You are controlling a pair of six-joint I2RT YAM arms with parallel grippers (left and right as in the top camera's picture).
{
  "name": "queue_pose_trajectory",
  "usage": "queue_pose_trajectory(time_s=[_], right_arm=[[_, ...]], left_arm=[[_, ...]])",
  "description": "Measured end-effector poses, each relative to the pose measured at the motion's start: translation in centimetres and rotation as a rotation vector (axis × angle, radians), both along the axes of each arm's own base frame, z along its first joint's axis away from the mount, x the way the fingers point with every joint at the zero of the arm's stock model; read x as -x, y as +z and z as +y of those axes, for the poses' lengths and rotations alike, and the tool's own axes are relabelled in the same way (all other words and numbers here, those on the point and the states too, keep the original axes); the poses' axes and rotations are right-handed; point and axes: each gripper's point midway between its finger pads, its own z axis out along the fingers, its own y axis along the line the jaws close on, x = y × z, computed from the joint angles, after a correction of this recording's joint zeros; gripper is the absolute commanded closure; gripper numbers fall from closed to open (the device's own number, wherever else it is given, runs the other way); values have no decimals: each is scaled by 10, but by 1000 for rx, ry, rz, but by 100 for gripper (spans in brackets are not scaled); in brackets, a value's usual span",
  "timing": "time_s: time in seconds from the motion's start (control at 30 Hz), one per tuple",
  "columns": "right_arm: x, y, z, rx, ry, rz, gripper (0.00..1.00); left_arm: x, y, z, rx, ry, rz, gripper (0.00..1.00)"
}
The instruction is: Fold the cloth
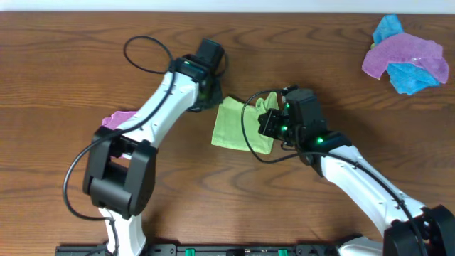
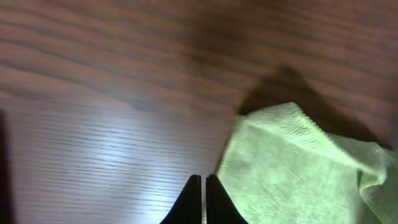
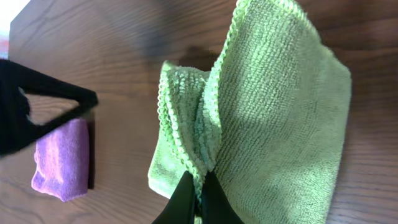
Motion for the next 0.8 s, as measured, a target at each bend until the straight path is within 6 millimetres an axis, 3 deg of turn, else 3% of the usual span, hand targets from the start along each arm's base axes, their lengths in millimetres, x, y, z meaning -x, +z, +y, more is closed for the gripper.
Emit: queue_pose_trajectory(time_s=[0.2, 0.37, 0.63, 0.8], right_arm=[[-3, 5, 8, 1, -6, -34, 99], [-11, 4, 14, 3, -5, -37, 99], [-37, -5, 55, 23, 51, -15, 99], [-35, -13, 73, 37, 93, 3, 99]], left_arm=[[-6, 11, 17, -1, 34, -22, 94], [-6, 11, 20, -3, 38, -18, 94], [-3, 10, 25, -31, 42, -7, 94], [-6, 12, 34, -33, 63, -13, 94]])
